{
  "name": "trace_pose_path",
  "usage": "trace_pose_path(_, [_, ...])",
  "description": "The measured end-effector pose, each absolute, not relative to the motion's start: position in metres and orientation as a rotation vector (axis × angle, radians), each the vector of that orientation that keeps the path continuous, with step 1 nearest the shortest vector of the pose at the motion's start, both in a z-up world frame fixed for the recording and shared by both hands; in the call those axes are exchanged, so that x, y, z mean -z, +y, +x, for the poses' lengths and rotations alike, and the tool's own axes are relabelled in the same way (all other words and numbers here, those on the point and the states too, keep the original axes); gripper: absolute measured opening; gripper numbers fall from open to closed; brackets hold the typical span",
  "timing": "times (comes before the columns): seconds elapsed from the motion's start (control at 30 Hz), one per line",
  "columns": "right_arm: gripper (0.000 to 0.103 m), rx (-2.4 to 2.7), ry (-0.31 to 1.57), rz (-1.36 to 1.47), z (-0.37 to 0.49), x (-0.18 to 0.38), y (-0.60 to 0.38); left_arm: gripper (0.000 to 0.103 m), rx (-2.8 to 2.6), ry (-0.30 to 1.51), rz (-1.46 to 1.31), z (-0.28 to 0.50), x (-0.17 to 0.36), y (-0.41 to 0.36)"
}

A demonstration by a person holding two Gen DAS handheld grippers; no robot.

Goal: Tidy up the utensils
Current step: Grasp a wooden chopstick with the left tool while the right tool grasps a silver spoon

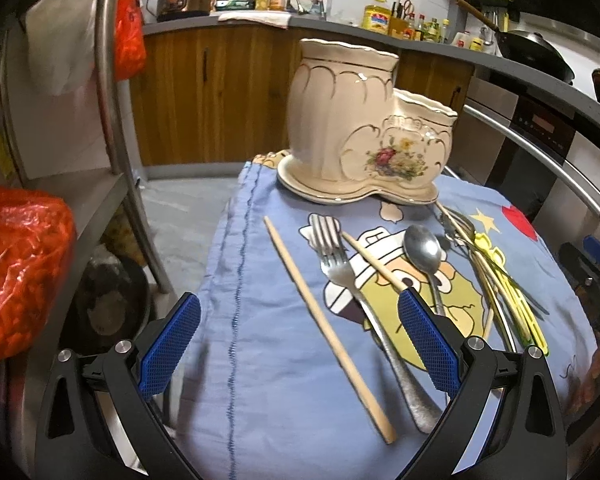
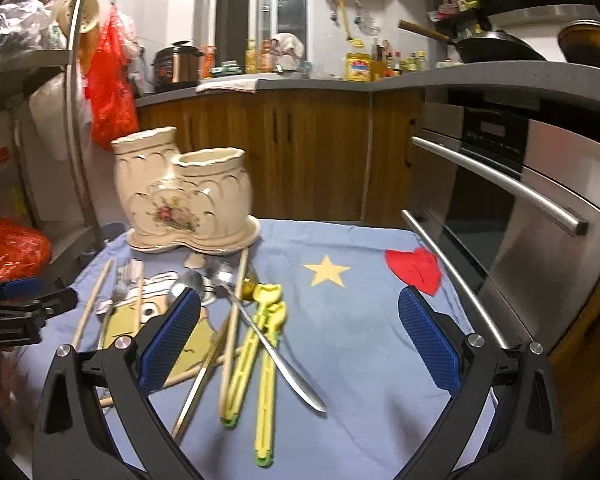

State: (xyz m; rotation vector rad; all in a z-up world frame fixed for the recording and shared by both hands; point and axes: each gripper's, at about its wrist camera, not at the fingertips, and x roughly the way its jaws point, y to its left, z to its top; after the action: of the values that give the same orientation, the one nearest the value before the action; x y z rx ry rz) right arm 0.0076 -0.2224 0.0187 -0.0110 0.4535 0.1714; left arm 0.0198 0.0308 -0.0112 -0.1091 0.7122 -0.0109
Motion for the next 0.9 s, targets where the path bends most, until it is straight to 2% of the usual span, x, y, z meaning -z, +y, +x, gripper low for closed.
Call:
trace_pose_path(0.2, [0.098,-0.271,0.507,0.02,0.016,-0.024,-0.222,0.094,0.016,0.764,-0.08,0.026,0.014,0.028])
trace_pose_path(0.3, [0.098,-0.264,0.524,0.0,0.017,-0.022,-0.218,0.078,0.016,0.797,-0.022,0.03,0.019,0.018])
trace_pose_path(0.37, [0.098,-0.256,0.538,-0.013,0.019,-0.019,-0.216,0.063,0.026,0.822,-0.002,0.033,0.023,0.012])
trace_pose_path(0.67, [0.097,-0.259,0.603,-0.036,0.024,-0.005,-0.221,0.031,0.001,0.861,0.026,0.037,0.033,0.005])
trace_pose_path(0.77, [0.09,-0.266,0.64,-0.07,0.027,0.001,-0.218,0.018,0.0,0.861,0.035,0.036,0.033,0.004])
trace_pose_path(0.9, [0.077,-0.287,0.683,-0.115,0.035,0.005,-0.211,0.013,0.026,0.86,0.002,0.039,0.032,0.012])
